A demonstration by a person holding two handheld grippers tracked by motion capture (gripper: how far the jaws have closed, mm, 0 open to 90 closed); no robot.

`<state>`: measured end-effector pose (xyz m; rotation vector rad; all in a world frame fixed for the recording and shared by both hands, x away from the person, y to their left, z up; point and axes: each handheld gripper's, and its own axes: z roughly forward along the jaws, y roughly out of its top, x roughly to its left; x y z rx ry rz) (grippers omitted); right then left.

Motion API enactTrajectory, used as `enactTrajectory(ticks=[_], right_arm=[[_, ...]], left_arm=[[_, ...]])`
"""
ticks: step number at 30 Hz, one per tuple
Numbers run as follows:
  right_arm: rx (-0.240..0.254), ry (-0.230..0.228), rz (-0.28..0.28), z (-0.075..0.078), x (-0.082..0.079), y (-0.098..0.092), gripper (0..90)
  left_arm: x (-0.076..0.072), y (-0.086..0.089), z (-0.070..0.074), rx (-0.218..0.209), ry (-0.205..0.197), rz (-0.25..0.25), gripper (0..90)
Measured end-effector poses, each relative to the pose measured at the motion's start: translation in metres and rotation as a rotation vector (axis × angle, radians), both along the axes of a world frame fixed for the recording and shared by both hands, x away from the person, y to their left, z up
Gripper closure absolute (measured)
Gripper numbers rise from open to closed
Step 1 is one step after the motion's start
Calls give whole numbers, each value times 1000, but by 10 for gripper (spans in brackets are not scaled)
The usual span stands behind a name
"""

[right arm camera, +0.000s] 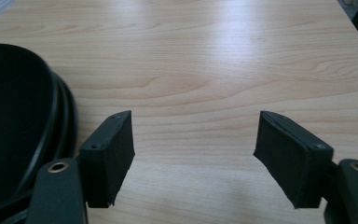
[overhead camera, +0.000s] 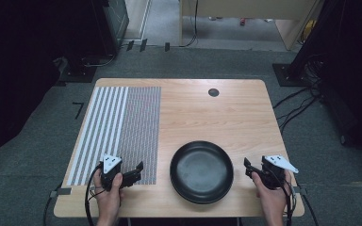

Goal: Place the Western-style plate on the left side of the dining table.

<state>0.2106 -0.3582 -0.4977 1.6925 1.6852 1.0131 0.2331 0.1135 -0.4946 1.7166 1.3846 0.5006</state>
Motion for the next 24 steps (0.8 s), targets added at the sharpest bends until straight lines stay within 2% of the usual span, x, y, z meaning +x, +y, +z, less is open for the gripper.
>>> enactTrajectory(ticks=[2, 6, 11, 13, 18, 22, 24], right_arm=[[5, -4, 17, 1, -3, 6, 288], [-24, 8, 23, 0, -4, 17, 288], [-9, -16, 22, 2, -7, 25, 335], [24, -29, 36, 3, -10, 28, 401], [90, -17, 77, 2, -12, 32, 504], [79, -51, 86, 4, -15, 38, 545], [91, -66, 101, 5, -16, 41, 552]], left_arm=[[-1, -5, 1, 1, -6, -12, 134], [-2, -12, 2, -6, -12, -32, 134], [-3, -20, 4, -25, -22, -58, 134], [-4, -24, 5, -31, -31, -75, 134], [-5, -36, 5, -57, -31, -122, 139], [-6, -42, 5, -77, -28, -150, 142], [-6, -47, 6, -87, -20, -172, 143]])
